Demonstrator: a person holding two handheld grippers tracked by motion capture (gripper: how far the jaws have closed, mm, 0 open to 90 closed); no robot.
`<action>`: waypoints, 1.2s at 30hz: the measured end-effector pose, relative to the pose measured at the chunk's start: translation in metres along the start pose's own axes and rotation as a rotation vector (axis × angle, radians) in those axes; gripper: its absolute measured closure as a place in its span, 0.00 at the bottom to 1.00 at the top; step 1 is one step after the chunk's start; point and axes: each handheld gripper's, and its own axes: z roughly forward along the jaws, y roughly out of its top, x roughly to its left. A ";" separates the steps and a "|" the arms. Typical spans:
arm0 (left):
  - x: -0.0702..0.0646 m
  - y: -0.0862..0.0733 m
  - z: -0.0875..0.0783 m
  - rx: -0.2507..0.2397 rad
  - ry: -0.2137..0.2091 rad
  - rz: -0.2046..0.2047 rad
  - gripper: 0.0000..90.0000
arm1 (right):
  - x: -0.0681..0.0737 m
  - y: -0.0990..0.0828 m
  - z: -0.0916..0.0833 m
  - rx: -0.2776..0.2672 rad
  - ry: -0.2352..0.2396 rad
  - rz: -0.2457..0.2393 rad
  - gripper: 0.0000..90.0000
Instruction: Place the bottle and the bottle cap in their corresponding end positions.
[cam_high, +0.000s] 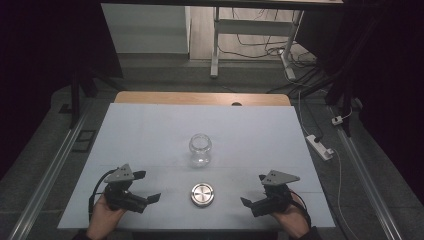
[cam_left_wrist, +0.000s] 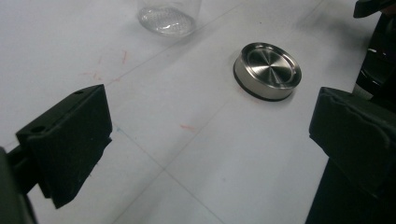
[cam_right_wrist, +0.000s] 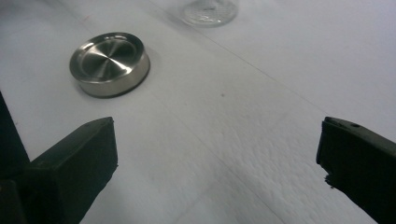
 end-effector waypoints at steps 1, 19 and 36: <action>0.000 -0.002 -0.002 0.000 0.004 -0.002 0.00 | -0.001 -0.002 -0.002 -0.001 -0.006 0.006 0.00; 0.004 -0.038 -0.036 0.008 0.082 -0.060 0.00 | -0.016 -0.030 -0.030 0.004 -0.059 0.085 0.00; 0.003 -0.059 -0.052 0.054 0.179 -0.096 0.00 | -0.020 -0.046 -0.051 0.017 -0.132 0.135 0.00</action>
